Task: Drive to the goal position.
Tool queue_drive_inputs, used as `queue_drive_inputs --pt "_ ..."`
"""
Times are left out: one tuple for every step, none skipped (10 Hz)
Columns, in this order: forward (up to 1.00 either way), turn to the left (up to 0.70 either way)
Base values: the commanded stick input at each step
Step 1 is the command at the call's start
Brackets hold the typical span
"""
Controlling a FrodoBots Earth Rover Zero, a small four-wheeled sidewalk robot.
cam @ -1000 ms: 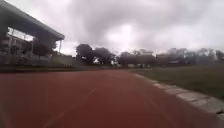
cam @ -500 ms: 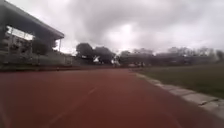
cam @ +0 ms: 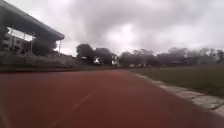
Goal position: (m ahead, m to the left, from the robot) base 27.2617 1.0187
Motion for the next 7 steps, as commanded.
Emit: queue_drive_inputs --pt "0.50 0.02" --pt "0.50 0.02" --pt "0.50 0.02" --pt "0.50 0.02" --pt "0.50 0.02" --pt "0.50 0.02" --pt "0.50 0.02"
